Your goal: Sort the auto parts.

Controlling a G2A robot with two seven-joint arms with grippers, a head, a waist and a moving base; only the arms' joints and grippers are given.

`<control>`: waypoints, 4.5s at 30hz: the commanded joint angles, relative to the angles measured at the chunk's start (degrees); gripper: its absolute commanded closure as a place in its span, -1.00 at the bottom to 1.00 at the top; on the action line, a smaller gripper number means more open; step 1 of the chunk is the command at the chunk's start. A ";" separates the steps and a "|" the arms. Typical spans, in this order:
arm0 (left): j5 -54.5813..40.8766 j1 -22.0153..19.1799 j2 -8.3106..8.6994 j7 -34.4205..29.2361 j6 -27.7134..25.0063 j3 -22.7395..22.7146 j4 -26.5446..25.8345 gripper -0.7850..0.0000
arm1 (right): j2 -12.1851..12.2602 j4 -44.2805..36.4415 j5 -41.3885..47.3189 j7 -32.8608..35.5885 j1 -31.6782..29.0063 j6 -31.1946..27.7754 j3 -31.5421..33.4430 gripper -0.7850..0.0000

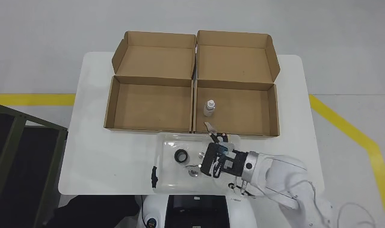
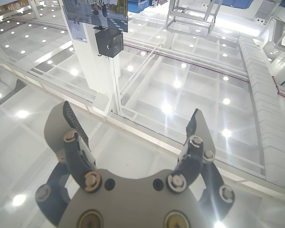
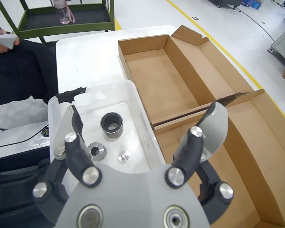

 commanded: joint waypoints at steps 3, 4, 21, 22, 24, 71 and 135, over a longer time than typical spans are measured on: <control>0.00 0.00 0.00 0.00 0.00 0.00 0.00 -1.00 | 0.42 -0.61 -2.99 -0.57 -2.23 -1.35 -0.08 -1.00; 0.00 0.00 0.00 0.00 0.00 0.00 0.00 -1.00 | 0.51 -0.76 -3.58 -0.50 -2.58 -1.70 -0.04 -1.00; 0.00 0.00 0.00 0.00 0.00 0.00 0.00 -1.00 | 1.81 4.31 -10.20 -1.32 -6.56 -4.67 0.84 -0.97; 0.00 0.00 0.00 0.00 0.00 0.00 0.00 -1.00 | 1.82 4.88 -10.21 -1.10 -6.27 -4.51 0.90 -0.95; 0.00 0.00 0.00 0.00 0.00 0.00 0.00 -1.00 | 1.81 5.96 -9.88 -0.73 -5.62 -4.24 0.93 -0.87; 0.00 0.00 0.00 0.00 0.00 0.00 0.00 -1.00 | 0.36 18.74 -7.26 5.00 4.97 0.14 -7.65 0.94; 0.00 0.00 0.00 0.00 0.00 0.00 0.00 -1.00 | 1.66 -8.46 10.65 -30.76 2.28 8.29 17.42 1.00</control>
